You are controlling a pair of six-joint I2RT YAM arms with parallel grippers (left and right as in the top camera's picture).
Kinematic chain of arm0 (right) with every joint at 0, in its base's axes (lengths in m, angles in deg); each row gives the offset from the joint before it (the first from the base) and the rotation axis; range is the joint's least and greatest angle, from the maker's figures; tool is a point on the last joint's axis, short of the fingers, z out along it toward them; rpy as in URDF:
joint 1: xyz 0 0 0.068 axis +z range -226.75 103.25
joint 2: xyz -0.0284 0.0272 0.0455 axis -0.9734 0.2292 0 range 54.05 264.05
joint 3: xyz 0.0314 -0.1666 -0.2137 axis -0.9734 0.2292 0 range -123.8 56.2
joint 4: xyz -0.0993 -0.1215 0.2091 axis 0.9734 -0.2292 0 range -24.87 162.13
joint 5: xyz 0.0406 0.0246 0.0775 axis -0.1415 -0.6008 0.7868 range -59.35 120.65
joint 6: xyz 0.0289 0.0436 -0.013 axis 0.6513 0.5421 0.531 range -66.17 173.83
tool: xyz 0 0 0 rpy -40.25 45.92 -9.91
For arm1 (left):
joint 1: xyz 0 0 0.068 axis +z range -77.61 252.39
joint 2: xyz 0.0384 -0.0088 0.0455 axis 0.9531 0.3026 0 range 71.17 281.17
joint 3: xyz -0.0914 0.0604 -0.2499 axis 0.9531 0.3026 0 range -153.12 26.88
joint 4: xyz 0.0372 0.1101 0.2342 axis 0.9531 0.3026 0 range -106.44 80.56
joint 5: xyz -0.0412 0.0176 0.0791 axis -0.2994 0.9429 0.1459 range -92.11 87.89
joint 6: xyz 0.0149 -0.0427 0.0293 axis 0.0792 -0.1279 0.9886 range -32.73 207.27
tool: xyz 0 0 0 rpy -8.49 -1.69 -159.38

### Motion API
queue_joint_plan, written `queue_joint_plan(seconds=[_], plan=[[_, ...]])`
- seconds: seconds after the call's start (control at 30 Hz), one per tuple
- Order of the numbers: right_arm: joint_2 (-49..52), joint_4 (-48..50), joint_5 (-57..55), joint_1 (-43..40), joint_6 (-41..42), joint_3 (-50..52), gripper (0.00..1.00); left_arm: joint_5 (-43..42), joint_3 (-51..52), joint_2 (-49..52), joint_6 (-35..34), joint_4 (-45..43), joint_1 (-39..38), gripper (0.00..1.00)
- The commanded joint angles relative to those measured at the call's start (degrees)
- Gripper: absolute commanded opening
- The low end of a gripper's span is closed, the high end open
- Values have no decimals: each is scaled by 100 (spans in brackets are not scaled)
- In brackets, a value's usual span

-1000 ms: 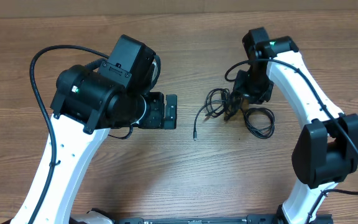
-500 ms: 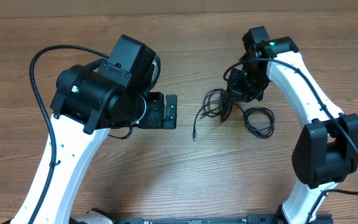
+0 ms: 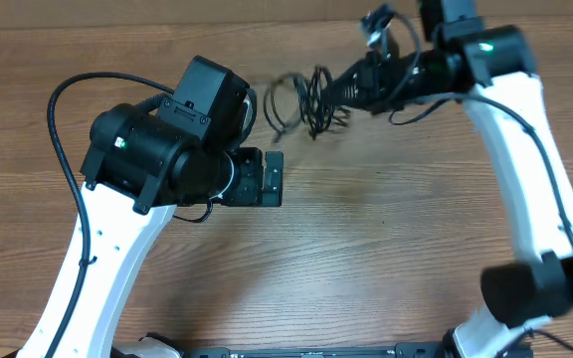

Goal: Untangle cables

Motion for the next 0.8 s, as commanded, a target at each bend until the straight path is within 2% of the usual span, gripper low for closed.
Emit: queue_joint_plan(seconds=[0.0,0.17,0.37,0.5,0.63,0.77], plan=[[-271,-76,166,138,-262,-153,4,79,-13,28,105,-44,-9,99],[-166,-400,-953,361,-188,-74,4,79,-13,28,105,-61,-9,99],[33,-538,-2741,647,962,-72,4,74,-13,28,105,-55,-9,100],[70,-507,-2369,789,918,-70,4,76,-13,28,105,-42,-9,99],[70,-304,-951,833,422,-70,4,74,-13,28,103,-44,-9,100],[70,-168,-136,826,382,-70,4,74,-13,28,103,-31,-9,100]])
